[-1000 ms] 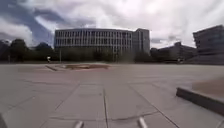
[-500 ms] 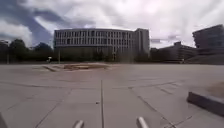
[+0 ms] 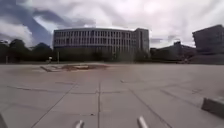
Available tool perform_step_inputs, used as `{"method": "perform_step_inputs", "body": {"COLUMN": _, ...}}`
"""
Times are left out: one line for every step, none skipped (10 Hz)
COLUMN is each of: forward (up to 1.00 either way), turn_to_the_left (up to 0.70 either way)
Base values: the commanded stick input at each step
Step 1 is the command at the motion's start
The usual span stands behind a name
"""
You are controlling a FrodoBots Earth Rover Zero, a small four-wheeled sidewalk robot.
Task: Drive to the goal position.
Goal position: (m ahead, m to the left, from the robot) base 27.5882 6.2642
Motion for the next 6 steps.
{"method": "perform_step_inputs", "body": {"forward": 0.70, "turn_to_the_left": 0.00}}
{"method": "perform_step_inputs", "body": {"forward": 0.70, "turn_to_the_left": 0.00}}
{"method": "perform_step_inputs", "body": {"forward": 0.70, "turn_to_the_left": 0.00}}
{"method": "perform_step_inputs", "body": {"forward": 0.70, "turn_to_the_left": 0.00}}
{"method": "perform_step_inputs", "body": {"forward": 0.70, "turn_to_the_left": 0.00}}
{"method": "perform_step_inputs", "body": {"forward": 0.70, "turn_to_the_left": 0.00}}
